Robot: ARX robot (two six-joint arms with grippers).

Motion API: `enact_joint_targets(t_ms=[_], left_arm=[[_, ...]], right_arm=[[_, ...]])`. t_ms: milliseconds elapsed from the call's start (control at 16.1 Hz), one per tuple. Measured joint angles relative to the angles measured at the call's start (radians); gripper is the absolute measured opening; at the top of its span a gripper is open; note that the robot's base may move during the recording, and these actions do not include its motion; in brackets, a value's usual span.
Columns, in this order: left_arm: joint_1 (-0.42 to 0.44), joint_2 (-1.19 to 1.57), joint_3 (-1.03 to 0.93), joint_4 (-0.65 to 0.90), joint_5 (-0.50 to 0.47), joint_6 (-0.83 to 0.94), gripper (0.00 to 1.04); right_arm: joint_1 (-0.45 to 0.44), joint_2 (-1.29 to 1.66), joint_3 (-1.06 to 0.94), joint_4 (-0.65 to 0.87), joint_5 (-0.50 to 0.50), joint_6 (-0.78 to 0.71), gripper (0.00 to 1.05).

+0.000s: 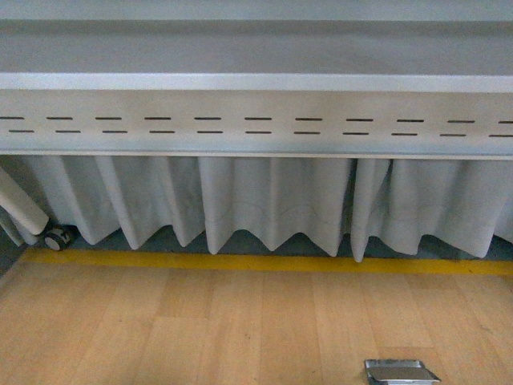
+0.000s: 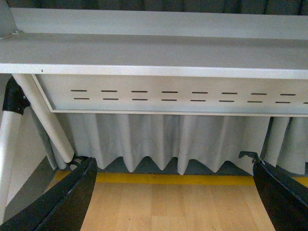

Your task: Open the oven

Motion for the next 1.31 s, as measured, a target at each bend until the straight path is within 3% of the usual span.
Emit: enact_joint_targets(t_ms=[1307], left_arm=[[0.0, 0.0, 0.0, 0.0, 0.0, 0.0, 0.98]], right_arm=[[0.0, 0.0, 0.0, 0.0, 0.0, 0.0, 0.98]])
